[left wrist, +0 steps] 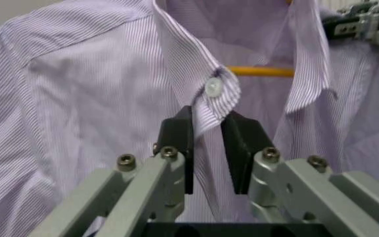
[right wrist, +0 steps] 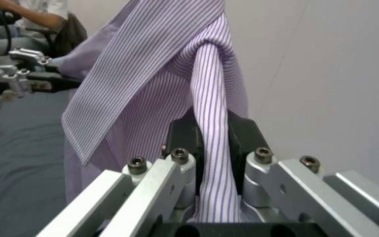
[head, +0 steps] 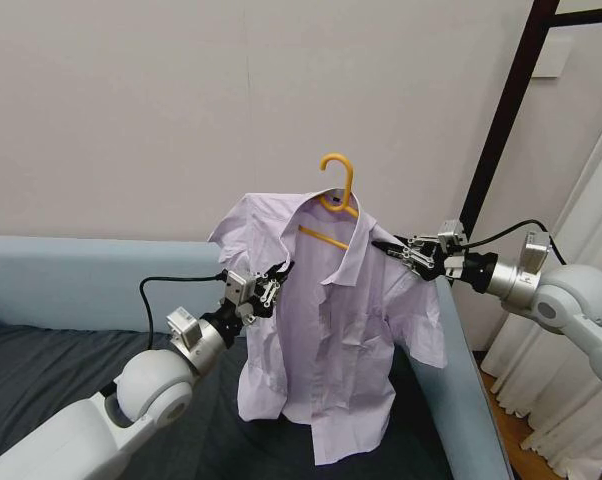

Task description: Pick up the clothes from the sofa and hang them on the clothes hanger.

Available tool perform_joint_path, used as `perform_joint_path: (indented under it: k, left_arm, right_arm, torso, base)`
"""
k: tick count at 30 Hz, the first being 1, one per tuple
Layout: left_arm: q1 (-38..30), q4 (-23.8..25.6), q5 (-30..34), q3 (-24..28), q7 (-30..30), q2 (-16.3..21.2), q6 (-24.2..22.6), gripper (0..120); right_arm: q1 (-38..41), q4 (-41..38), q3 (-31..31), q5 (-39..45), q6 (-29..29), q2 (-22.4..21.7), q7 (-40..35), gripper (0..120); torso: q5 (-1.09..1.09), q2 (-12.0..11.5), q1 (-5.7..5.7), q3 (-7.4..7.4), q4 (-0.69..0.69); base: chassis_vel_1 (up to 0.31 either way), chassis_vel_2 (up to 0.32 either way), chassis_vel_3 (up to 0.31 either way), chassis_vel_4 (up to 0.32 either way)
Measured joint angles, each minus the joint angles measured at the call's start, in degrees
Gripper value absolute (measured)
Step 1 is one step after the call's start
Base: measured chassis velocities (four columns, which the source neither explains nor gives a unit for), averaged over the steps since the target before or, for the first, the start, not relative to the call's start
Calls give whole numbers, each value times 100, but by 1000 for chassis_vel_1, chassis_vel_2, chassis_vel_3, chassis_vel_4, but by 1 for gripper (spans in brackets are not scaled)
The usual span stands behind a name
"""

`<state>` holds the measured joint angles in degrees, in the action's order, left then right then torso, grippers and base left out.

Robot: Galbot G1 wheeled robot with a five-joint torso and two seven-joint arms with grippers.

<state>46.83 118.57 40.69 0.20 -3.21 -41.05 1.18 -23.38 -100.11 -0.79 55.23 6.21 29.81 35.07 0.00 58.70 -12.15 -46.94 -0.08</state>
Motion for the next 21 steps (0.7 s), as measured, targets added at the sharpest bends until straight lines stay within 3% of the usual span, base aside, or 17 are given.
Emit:
perform_joint_path:
  k: [8,10,18,21]
  left_arm:
    - [984,42,-413,-635,-189,93,104,55]
    - [1044,53,-423,-654,-209,79,127,59]
    - [1212,97,-461,-764,-296,-138,313,92]
    - [1257,78,-488,-779,-330,-243,318,98]
  right_arm:
    - [133,-148,40,172,234,-403,48,7]
    - [146,-185,49,249,275,-467,50,7]
    - [171,-568,353,764,642,-1252,-34,7]
    - [210,-707,430,849,702,-1455,-158,7]
  torso:
    - [-1,0,0,0,0]
    - [-1,0,0,0,0]
    - [0,0,0,1,-2]
    - [0,0,0,0,-2]
  base:
    - [0,0,0,0]
    - [0,0,0,0]
    - [0,0,0,0]
    - [0,0,0,0]
